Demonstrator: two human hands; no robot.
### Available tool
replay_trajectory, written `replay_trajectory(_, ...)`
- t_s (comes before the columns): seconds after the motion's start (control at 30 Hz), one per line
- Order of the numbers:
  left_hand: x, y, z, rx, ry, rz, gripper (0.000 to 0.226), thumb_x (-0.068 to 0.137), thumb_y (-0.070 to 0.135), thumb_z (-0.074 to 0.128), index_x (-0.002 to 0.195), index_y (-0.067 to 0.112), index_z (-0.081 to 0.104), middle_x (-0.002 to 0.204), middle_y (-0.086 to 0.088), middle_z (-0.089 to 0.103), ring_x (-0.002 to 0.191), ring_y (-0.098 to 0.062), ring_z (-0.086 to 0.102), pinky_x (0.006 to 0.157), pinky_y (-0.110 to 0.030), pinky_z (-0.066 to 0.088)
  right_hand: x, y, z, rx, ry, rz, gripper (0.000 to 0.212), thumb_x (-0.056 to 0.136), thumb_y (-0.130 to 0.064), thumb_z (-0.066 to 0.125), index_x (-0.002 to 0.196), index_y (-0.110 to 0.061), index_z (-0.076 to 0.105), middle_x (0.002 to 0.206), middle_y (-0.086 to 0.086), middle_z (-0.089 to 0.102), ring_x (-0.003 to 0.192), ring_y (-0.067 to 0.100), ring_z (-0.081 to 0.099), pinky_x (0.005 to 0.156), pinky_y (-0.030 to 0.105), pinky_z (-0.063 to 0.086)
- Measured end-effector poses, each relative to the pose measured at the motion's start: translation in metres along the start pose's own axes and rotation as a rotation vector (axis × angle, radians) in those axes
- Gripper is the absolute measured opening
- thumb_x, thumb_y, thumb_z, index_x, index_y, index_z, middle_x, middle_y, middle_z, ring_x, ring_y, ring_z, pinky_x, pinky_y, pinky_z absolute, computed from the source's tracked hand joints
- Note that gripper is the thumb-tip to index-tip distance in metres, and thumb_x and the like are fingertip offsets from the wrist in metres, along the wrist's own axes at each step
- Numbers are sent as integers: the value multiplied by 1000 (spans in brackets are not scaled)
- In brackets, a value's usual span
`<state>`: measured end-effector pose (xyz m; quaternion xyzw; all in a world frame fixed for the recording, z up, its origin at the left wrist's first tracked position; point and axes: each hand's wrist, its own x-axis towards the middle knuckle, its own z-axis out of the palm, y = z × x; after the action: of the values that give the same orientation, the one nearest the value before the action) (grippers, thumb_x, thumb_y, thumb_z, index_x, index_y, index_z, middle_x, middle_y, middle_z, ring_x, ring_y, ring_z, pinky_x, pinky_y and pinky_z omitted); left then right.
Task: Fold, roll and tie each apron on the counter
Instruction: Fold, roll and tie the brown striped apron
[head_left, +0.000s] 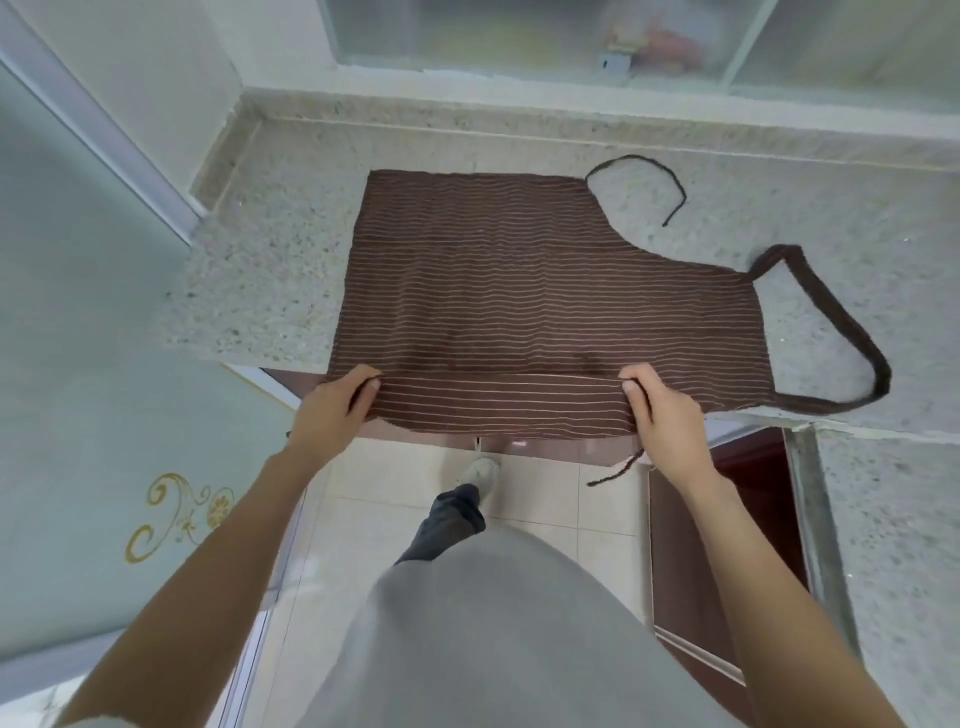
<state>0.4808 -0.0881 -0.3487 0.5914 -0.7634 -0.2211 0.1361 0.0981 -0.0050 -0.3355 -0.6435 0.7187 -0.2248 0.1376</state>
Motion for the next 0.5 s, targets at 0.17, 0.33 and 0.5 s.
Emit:
replay_trajectory(0.17, 63, 14, -35, 45, 109, 55, 25, 97, 30, 46, 113, 14, 57, 88, -10, 69, 75, -31, 64, 63, -34, 47, 68, -12, -21, 66, 69, -13, 22, 99, -22, 41, 115, -11, 50, 84, 5, 63, 70, 25, 59, 61, 30, 35)
replay_trajectory(0.33, 131, 20, -61, -5, 136, 53, 25, 96, 30, 49, 113, 14, 54, 103, -6, 68, 89, -27, 65, 68, -31, 46, 139, -20, -31, 131, 77, 107, 30, 99, -16, 41, 125, -1, 46, 115, 16, 60, 103, 30, 57, 82, 30, 39)
replay_trajectory(0.5, 202, 21, -78, 65, 151, 138, 26, 96, 32, 48, 109, 13, 60, 97, -7, 70, 82, -26, 65, 66, -31, 49, 214, -26, -37, 80, 130, 225, 27, 98, -16, 45, 116, 2, 54, 110, 20, 62, 102, 35, 57, 84, 35, 42)
